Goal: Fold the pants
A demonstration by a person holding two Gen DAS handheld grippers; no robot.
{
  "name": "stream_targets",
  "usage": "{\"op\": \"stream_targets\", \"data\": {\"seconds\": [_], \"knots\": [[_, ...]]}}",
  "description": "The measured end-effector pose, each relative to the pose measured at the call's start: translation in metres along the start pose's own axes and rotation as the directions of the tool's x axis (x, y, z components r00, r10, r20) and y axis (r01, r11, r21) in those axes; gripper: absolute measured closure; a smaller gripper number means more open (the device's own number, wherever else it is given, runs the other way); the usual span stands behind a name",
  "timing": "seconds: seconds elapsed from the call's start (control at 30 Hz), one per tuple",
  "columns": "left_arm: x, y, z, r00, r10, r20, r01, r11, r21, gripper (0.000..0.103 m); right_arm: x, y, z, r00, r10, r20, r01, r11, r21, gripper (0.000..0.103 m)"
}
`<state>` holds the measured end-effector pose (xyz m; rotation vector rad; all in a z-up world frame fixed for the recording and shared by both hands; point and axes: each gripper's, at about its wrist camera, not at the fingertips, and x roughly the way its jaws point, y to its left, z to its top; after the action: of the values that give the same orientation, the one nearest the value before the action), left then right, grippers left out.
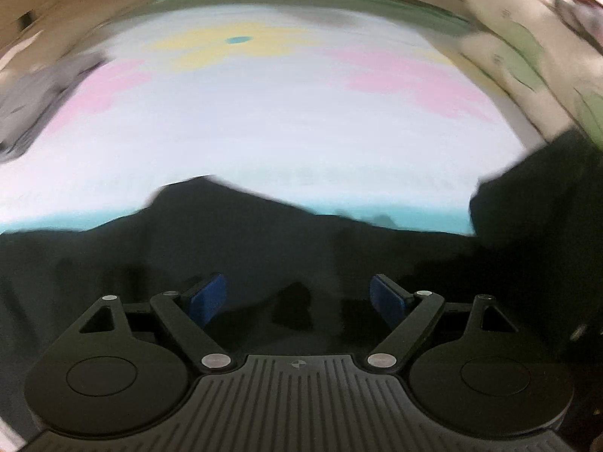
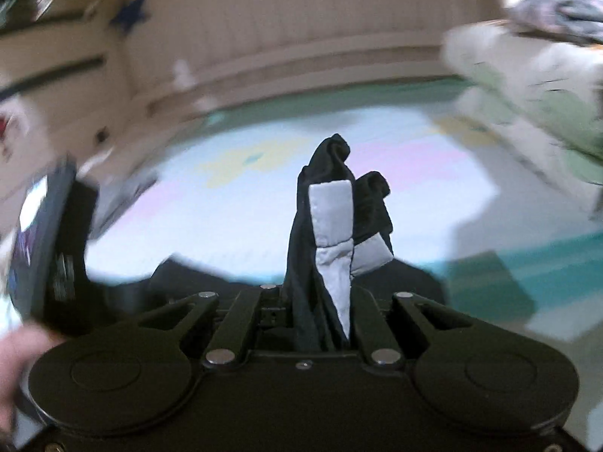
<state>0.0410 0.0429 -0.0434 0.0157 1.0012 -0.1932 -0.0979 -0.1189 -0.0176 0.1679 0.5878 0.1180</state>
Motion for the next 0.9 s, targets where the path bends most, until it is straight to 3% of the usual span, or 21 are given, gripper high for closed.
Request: {"op": "stream_targets", "data": {"seconds": [0.23, 0.47, 0.53, 0.57, 0.6, 0.67, 0.83, 0.9], "knots": [[-0.008, 0.056, -0.008, 0.998, 0.058, -0.001, -0.058, 0.997, -0.059, 0.019, 0.049, 0.077, -0.026, 0.992, 0.020, -0.123, -0.044, 0.980, -0.195, 0.088], [-0.019, 0.094, -0.017, 0.998, 0.067, 0.005, -0.067, 0.993, -0.101, 0.019, 0.076, 0.129, -0.052, 0.980, 0.018, -0.200, -0.083, 0.944, -0.321, 0.088], [-0.022, 0.101, -0.019, 0.997, 0.073, 0.010, -0.072, 0.992, -0.104, 0.019, 0.080, 0.142, -0.058, 0.979, 0.020, -0.203, -0.093, 0.929, -0.357, 0.078], [-0.023, 0.106, -0.019, 0.997, 0.073, 0.013, -0.071, 0.992, -0.109, 0.019, 0.085, 0.145, -0.055, 0.980, 0.023, -0.198, -0.096, 0.924, -0.369, 0.060], [-0.024, 0.110, -0.019, 0.997, 0.071, 0.017, -0.068, 0.991, -0.116, 0.019, 0.085, 0.150, -0.057, 0.979, 0.038, -0.198, -0.114, 0.916, -0.384, 0.031], [-0.027, 0.117, -0.019, 0.998, 0.063, 0.025, -0.059, 0.990, -0.132, 0.019, 0.083, 0.154, -0.060, 0.970, 0.111, -0.215, -0.188, 0.905, -0.381, 0.005], [-0.036, 0.124, -0.012, 0.995, 0.068, 0.069, -0.057, 0.987, -0.151, 0.019, 0.057, 0.148, -0.058, 0.963, 0.213, -0.163, -0.260, 0.892, -0.370, 0.006], [-0.038, 0.119, -0.011, 0.995, 0.052, 0.083, -0.040, 0.989, -0.141, 0.019, 0.047, 0.138, -0.049, 0.964, 0.229, -0.138, -0.263, 0.906, -0.332, 0.004]]}}
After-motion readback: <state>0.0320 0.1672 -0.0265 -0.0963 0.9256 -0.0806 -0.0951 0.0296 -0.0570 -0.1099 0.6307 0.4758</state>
